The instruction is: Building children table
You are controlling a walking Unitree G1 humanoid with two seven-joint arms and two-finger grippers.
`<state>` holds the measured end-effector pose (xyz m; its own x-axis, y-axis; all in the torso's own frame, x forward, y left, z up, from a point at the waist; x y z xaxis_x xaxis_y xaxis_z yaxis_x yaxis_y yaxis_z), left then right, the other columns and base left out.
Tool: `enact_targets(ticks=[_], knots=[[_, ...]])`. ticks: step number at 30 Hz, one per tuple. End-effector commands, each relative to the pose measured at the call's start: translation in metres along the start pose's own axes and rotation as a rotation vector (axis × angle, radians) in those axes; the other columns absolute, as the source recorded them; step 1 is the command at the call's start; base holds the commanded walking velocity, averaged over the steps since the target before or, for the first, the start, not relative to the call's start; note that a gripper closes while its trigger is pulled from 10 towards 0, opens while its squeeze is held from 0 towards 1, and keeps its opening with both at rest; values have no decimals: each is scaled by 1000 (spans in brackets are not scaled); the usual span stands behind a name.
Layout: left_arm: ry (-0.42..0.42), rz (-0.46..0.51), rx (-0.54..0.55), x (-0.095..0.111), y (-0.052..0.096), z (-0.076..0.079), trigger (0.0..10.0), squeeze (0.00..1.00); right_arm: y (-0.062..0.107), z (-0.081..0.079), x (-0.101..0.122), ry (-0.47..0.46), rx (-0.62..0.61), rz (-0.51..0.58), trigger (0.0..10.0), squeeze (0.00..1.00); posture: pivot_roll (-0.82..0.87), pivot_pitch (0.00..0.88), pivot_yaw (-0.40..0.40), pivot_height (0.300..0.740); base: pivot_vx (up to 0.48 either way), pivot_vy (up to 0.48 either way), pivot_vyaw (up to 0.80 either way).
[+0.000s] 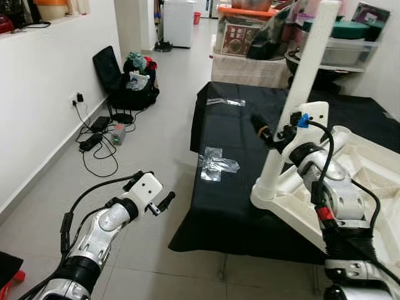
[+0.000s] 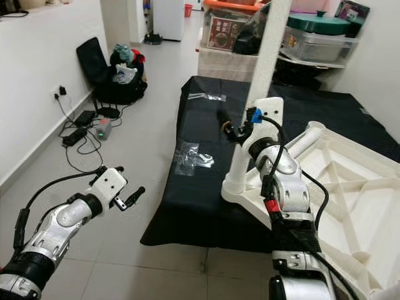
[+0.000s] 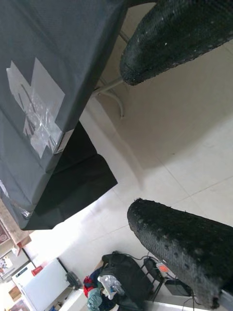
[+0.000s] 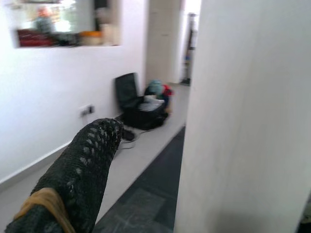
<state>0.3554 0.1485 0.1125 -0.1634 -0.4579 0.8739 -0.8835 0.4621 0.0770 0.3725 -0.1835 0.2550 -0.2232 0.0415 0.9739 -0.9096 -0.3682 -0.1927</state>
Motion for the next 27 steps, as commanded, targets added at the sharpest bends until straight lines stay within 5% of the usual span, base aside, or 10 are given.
enact_targets(ticks=[1,12,14,16,22,23,27], knots=[[-9,-20,-14,-4,0,2,10000,0,-6,-3,-3,-10,66,-24,10000,0,82,0,-87,740,0,0,0],[-12,-23,-21,-5,1,3,10000,0,-4,9,-14,-129,212,-83,10000,0,92,0,-96,740,0,0,0],[-12,-21,-22,-5,1,3,10000,0,-6,6,-16,-149,229,-81,706,0,95,0,-95,740,0,0,0],[-13,-20,-24,-5,1,4,10000,0,-7,5,-19,-153,221,-91,0,0,96,0,-96,740,0,0,0],[-13,-20,-25,-5,1,4,10000,0,-7,5,-21,-155,203,-94,0,0,96,0,-97,740,0,0,0],[-14,-21,-24,-5,1,3,10000,0,-9,16,-25,-143,51,-100,0,0,90,0,-94,740,0,0,0],[-14,-22,-23,-5,1,3,10000,0,-9,22,-26,-136,-31,-100,0,0,90,0,-94,740,0,0,0]])
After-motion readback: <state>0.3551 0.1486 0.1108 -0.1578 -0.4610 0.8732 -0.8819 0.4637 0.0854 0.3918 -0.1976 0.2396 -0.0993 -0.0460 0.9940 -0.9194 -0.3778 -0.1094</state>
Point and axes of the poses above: a point about 5 cm out from each wrist's last joint towards the gripper, its own y axis pointing back from the gripper into the wrist, its own x axis along the axis of the wrist's last joint, z = x × y, the point moved 2 cm from there along -y, pointing out of the wrist towards the gripper, and after that the axes turned 1 degree about y, right-handed, at the moved point
